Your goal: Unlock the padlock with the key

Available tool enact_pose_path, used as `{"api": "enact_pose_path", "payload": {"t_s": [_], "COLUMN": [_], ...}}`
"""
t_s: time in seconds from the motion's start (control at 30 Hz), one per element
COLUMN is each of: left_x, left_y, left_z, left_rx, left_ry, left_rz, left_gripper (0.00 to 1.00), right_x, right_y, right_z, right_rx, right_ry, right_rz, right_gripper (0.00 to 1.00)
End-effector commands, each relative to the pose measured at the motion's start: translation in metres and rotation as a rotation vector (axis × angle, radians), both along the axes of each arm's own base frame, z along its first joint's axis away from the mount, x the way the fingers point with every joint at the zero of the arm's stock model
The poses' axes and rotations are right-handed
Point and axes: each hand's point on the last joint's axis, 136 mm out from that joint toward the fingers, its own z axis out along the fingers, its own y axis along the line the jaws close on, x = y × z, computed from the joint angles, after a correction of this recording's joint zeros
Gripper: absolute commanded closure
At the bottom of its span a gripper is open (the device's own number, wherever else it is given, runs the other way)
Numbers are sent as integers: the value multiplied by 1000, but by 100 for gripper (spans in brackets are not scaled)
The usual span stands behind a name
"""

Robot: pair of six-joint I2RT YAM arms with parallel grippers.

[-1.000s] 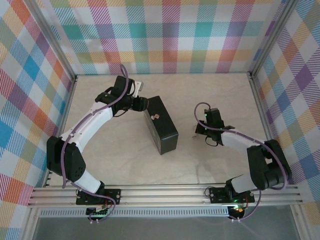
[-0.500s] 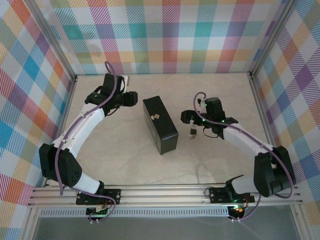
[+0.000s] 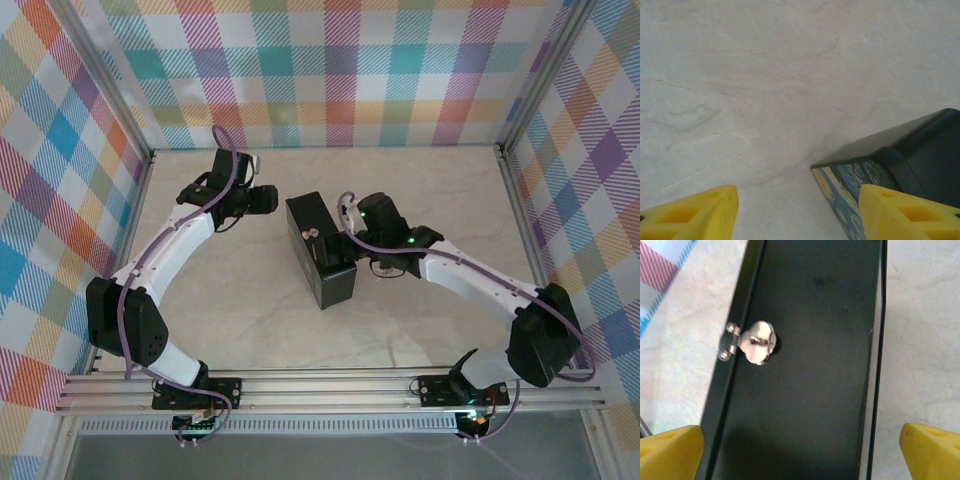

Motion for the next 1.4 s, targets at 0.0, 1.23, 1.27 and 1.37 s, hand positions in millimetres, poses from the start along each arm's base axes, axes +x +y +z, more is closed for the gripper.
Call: {"api": "enact_pose_path", "payload": {"t_s": [0.0, 1.23, 1.27, 1.37], "left_x": [3, 0, -1, -1], "left_y": [6, 10, 10, 5], "left_z": [1, -5, -5, -3], "left_rx": [-14, -27, -26, -40], "left_ry": [-5, 19, 21, 24], "left_rz": [15, 2, 1, -26], "left_gripper": [36, 36, 36, 36], "right_x": [-4, -16, -11, 2], "right_y": [-1, 25, 24, 20], "right_z": [-7, -14, -9, -3], "right_rx": [-106, 158, 222, 392], "right_ry": [-14, 182, 194, 255], "right_rz": [25, -10, -18, -33], "right_gripper": [0, 13, 14, 14]}}
